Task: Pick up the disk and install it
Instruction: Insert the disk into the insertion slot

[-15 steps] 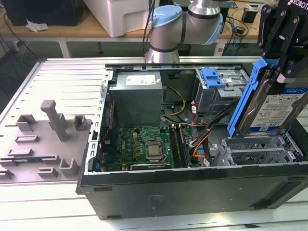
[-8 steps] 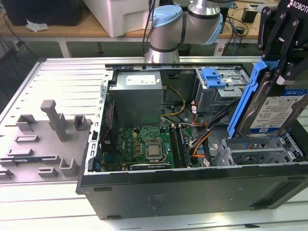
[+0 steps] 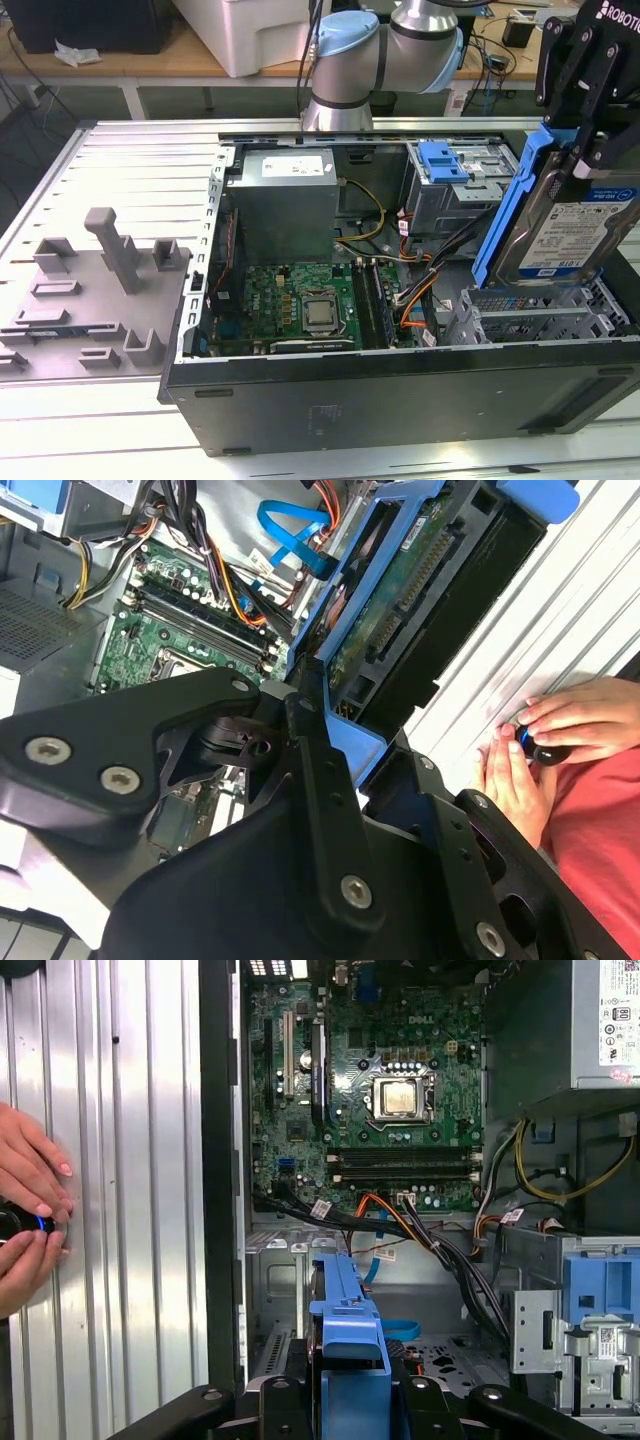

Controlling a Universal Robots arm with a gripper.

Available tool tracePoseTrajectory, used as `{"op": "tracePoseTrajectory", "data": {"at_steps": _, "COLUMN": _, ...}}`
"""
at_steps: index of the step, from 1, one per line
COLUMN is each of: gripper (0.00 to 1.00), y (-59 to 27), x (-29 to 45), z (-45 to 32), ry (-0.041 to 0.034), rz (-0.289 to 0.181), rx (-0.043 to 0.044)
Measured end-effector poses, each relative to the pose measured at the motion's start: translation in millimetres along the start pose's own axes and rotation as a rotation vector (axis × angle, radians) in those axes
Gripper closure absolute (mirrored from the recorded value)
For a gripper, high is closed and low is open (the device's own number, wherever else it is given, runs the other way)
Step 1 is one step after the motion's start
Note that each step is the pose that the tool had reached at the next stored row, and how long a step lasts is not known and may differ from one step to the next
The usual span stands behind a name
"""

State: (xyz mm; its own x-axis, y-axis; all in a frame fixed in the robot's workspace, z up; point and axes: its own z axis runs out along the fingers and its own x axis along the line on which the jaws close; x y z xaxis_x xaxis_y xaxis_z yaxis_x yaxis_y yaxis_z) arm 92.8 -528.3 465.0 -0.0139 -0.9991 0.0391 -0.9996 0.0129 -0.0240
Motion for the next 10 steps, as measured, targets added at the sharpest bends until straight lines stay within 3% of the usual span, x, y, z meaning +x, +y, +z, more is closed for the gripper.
{"op": "tracePoseTrajectory", "data": {"at_steps": 10, "gripper": 0.64, "y": -0.3, "x": -0.1, "z": 2.2, "ry": 0.0000, "rz": 0.000, "rx": 0.0000}}
